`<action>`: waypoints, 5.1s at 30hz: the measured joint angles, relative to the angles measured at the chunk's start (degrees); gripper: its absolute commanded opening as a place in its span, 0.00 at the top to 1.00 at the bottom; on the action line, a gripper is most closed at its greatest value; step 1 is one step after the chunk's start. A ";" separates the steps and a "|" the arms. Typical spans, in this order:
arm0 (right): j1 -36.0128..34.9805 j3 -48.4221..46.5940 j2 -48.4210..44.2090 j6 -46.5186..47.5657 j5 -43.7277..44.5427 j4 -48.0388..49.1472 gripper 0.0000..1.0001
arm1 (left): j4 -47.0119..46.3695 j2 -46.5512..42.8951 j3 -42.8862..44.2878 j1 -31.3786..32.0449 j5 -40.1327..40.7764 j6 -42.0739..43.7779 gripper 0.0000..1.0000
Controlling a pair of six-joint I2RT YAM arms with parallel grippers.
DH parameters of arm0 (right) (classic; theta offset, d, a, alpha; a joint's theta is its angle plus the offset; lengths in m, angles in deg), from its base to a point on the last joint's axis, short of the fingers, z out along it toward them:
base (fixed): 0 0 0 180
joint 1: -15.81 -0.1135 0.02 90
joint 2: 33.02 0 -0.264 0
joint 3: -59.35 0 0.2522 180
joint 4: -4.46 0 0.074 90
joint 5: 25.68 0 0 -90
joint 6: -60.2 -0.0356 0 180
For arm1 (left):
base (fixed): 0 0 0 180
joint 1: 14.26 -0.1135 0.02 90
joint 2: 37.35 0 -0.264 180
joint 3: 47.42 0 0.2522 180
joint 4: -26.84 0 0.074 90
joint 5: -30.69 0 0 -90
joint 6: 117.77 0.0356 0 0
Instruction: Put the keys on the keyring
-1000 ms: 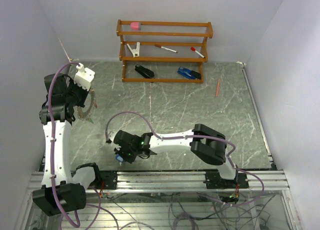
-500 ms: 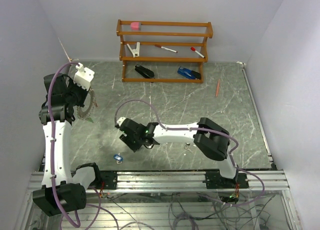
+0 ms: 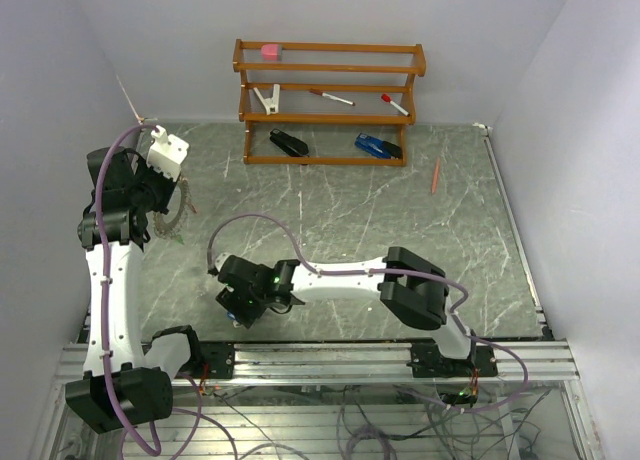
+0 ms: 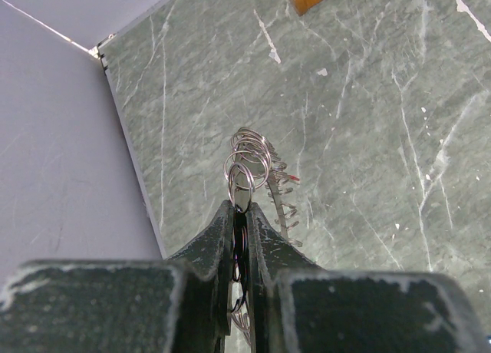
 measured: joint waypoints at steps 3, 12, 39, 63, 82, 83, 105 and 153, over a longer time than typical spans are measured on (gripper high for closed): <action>0.09 -1.57 2.78 -0.63 -0.28 0.09 0.46 | 0.00 -0.02 -0.02 0.00 0.02 0.00 0.93; -0.55 -4.83 5.70 -1.31 -1.09 0.55 0.55 | -0.02 -0.13 0.00 0.00 0.02 0.00 0.93; -1.44 -7.69 6.80 -3.61 -0.33 -4.44 0.51 | -0.07 -0.13 -0.02 -0.02 0.00 -0.85 0.93; -2.67 -19.10 13.11 -6.75 3.48 -14.49 0.86 | -1.33 -0.68 -0.02 -0.07 0.04 -1.20 0.93; 1.92 -7.82 5.77 -10.64 8.17 -12.44 1.00 | -1.77 -0.68 0.00 -0.07 -0.52 -2.34 0.93; 2.56 -7.06 5.05 -10.62 8.98 -13.09 1.00 | -1.84 -0.68 0.00 -0.07 -0.72 -2.38 0.93; 10.43 -5.14 -0.35 -8.46 18.08 -19.65 0.61 | -3.10 0.59 0.02 -0.11 -4.09 -5.31 0.93; 7.89 -19.52 11.96 -10.25 11.34 -26.16 0.67 | -3.08 -0.13 0.02 -0.11 -3.78 -4.22 0.93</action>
